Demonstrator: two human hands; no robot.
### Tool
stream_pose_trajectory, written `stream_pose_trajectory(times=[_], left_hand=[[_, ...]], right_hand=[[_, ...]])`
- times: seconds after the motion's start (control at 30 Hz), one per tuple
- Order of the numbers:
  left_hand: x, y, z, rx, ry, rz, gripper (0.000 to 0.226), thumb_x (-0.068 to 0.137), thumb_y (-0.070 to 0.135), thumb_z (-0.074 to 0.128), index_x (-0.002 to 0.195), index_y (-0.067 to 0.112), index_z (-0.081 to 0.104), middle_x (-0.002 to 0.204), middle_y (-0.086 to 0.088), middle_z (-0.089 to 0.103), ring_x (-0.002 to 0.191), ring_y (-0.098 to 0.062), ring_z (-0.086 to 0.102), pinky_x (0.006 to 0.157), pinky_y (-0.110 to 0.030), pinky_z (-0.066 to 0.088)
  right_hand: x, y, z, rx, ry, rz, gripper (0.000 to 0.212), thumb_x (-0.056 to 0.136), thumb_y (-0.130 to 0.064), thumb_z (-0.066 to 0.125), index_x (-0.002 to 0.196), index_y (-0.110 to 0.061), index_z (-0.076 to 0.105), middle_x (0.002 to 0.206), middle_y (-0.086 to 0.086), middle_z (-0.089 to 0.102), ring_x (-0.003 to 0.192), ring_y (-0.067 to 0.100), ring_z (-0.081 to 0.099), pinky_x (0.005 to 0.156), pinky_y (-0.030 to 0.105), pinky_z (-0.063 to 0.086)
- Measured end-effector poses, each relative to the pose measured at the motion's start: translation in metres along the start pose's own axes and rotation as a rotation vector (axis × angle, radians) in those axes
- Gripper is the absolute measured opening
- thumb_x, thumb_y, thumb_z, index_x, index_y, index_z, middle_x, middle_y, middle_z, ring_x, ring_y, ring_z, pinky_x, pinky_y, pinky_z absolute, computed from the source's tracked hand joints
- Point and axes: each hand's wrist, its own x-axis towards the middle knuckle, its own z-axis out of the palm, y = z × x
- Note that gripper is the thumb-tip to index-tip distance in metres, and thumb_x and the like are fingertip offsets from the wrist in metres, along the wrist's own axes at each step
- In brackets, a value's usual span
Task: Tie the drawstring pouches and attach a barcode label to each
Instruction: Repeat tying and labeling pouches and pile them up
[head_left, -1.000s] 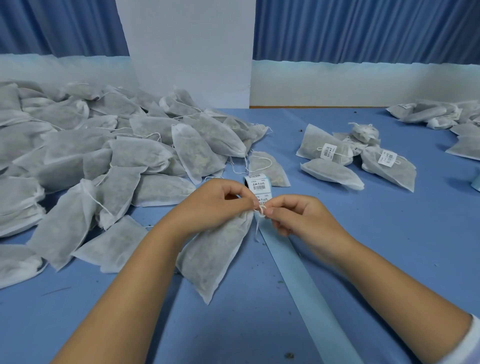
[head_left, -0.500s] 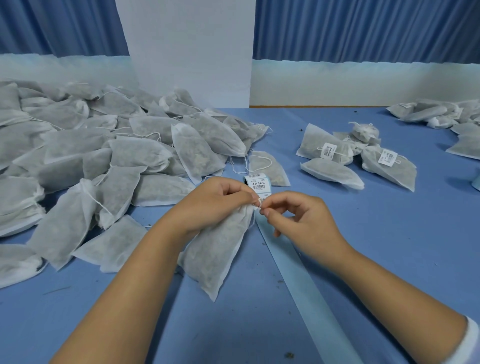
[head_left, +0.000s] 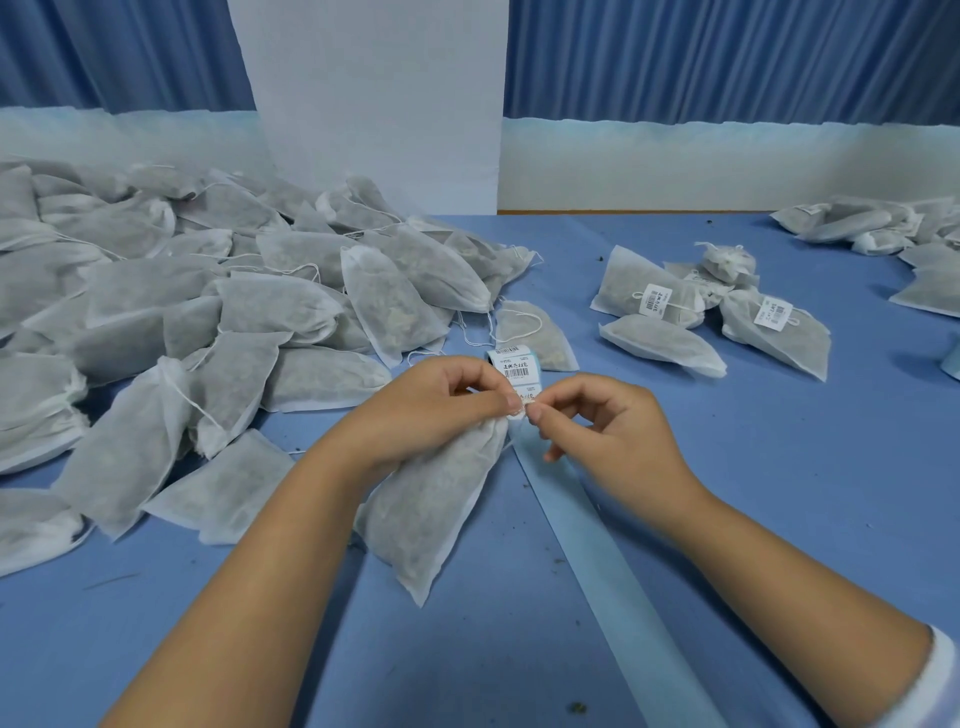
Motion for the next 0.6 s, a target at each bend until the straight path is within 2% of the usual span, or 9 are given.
stream_pose_trajectory(times=[0.1, 0.17, 0.23, 0.33, 0.4, 0.47, 0.5, 0.6], left_hand=[[0.0012, -0.0015, 0.002, -0.028, -0.034, -0.021, 0.013, 0.094, 0.032, 0.063, 0.089, 0.028, 0.075, 0.09, 0.013, 0.073, 0.083, 0.0, 0.061, 0.086, -0.023, 0.041], [0.0013, -0.0005, 0.0039, -0.035, -0.066, -0.045, 0.022, 0.095, 0.032, 0.056, 0.096, 0.023, 0.076, 0.099, 0.008, 0.075, 0.09, 0.002, 0.063, 0.09, -0.021, 0.041], [0.0004, 0.0014, 0.0051, -0.02, -0.093, -0.078, 0.031, 0.084, 0.038, 0.053, 0.094, 0.022, 0.077, 0.097, 0.003, 0.074, 0.084, 0.002, 0.06, 0.086, -0.018, 0.041], [-0.0015, 0.0038, 0.0056, 0.032, -0.171, -0.098, 0.03, 0.084, 0.036, 0.052, 0.094, 0.023, 0.077, 0.089, 0.008, 0.075, 0.079, 0.003, 0.059, 0.072, -0.009, 0.04], [-0.0024, 0.0044, 0.0053, 0.065, -0.164, -0.097, 0.027, 0.081, 0.036, 0.052, 0.088, 0.028, 0.076, 0.082, 0.011, 0.069, 0.072, -0.003, 0.054, 0.068, -0.015, 0.038], [-0.0021, 0.0033, 0.004, 0.083, -0.129, -0.081, 0.024, 0.079, 0.037, 0.053, 0.084, 0.031, 0.075, 0.084, 0.003, 0.062, 0.077, -0.015, 0.047, 0.072, -0.028, 0.032], [-0.0016, 0.0024, 0.0034, 0.094, -0.113, -0.071, 0.022, 0.082, 0.037, 0.054, 0.084, 0.032, 0.075, 0.083, 0.0, 0.059, 0.075, -0.018, 0.044, 0.069, -0.031, 0.031], [0.001, 0.0013, 0.0076, 0.11, -0.009, -0.003, 0.018, 0.096, 0.025, 0.058, 0.086, 0.024, 0.073, 0.067, 0.003, 0.049, 0.058, -0.012, 0.037, 0.056, -0.027, 0.028]], right_hand=[[0.0005, 0.0002, -0.0007, 0.008, -0.001, 0.002, 0.007, 0.085, 0.002, 0.069, 0.08, -0.003, 0.071, 0.073, -0.005, 0.069, 0.066, 0.009, 0.059, 0.058, 0.021, 0.052], [0.0009, -0.0002, -0.0005, 0.019, -0.005, 0.004, 0.009, 0.086, 0.003, 0.068, 0.079, -0.003, 0.07, 0.072, -0.003, 0.071, 0.066, 0.009, 0.061, 0.06, 0.021, 0.052], [0.0015, -0.0008, -0.0003, 0.036, 0.0, 0.01, 0.011, 0.086, 0.004, 0.067, 0.078, -0.003, 0.068, 0.069, 0.0, 0.071, 0.063, 0.011, 0.062, 0.061, 0.02, 0.052], [0.003, -0.001, -0.0018, 0.048, 0.025, 0.032, 0.012, 0.086, 0.002, 0.068, 0.078, -0.006, 0.068, 0.068, 0.001, 0.069, 0.061, 0.014, 0.062, 0.063, 0.025, 0.054], [0.0036, -0.0017, -0.0025, 0.055, 0.048, 0.052, 0.013, 0.086, 0.002, 0.068, 0.078, -0.009, 0.069, 0.066, 0.0, 0.067, 0.06, 0.013, 0.061, 0.065, 0.028, 0.056], [0.004, -0.003, -0.0025, 0.11, 0.082, 0.077, 0.014, 0.087, 0.002, 0.066, 0.078, -0.009, 0.068, 0.066, 0.0, 0.066, 0.059, 0.012, 0.059, 0.061, 0.023, 0.055], [0.004, -0.0036, -0.0024, 0.144, 0.097, 0.093, 0.014, 0.088, 0.001, 0.066, 0.079, -0.009, 0.068, 0.067, 0.001, 0.066, 0.059, 0.012, 0.059, 0.06, 0.022, 0.054], [0.0045, -0.005, -0.0015, 0.226, 0.101, 0.162, 0.009, 0.094, -0.005, 0.059, 0.086, -0.01, 0.06, 0.071, 0.006, 0.07, 0.058, 0.013, 0.059, 0.056, 0.023, 0.053]])
